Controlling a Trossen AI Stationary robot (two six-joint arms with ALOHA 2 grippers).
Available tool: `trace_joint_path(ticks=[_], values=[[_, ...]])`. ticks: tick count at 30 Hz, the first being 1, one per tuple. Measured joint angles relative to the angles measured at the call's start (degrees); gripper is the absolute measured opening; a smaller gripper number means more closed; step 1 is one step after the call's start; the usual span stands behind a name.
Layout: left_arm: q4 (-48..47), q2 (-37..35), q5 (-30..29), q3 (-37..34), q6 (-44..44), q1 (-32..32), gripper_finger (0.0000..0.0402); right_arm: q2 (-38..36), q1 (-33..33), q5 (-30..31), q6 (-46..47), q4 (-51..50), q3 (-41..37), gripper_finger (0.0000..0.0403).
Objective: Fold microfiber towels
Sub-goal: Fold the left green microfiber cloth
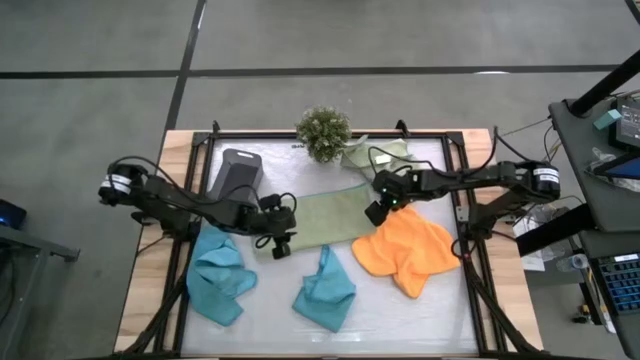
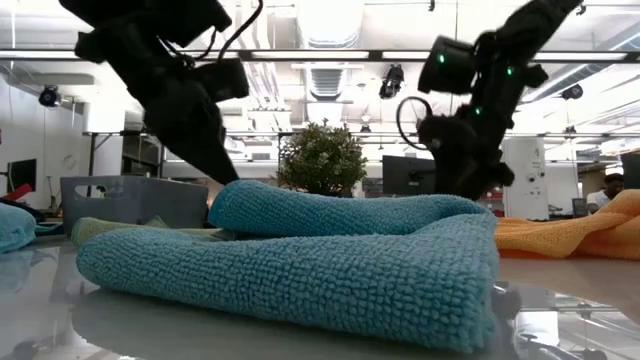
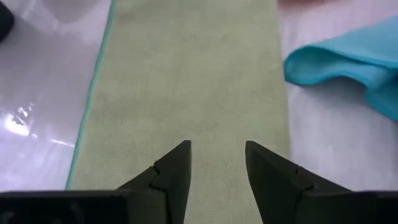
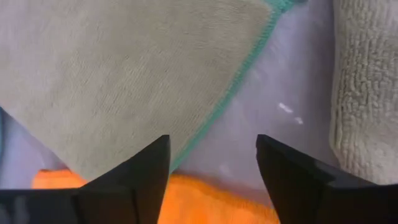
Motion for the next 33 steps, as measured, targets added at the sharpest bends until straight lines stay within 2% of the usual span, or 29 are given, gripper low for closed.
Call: trace_joint_path(ticks=[6, 14, 27, 33], values=[[0.9, 4.3, -2.0, -0.2, 0.0, 0.0, 0.0137, 0.4, -4.5, -5.4, 1.3, 7.3, -4.1, 0.0288], [1.4, 9.2, -3.2, -0.2, -1.5, 0.1, 0.0137, 4.8, -4.8, -8.2, 1.7, 11.8, -4.3, 0.0334], [1.5, 10.1, -3.4, -0.2, -1.5, 0.1, 0.0137, 15.1, -4.8, -22.5, 2.8, 30.4, -2.8, 0.0336], [1.4, 10.1, -3.4, -0.2, -1.6, 0.0, 0.0137, 14.7, -4.8, -24.0, 3.3, 32.8, -3.1, 0.0321]])
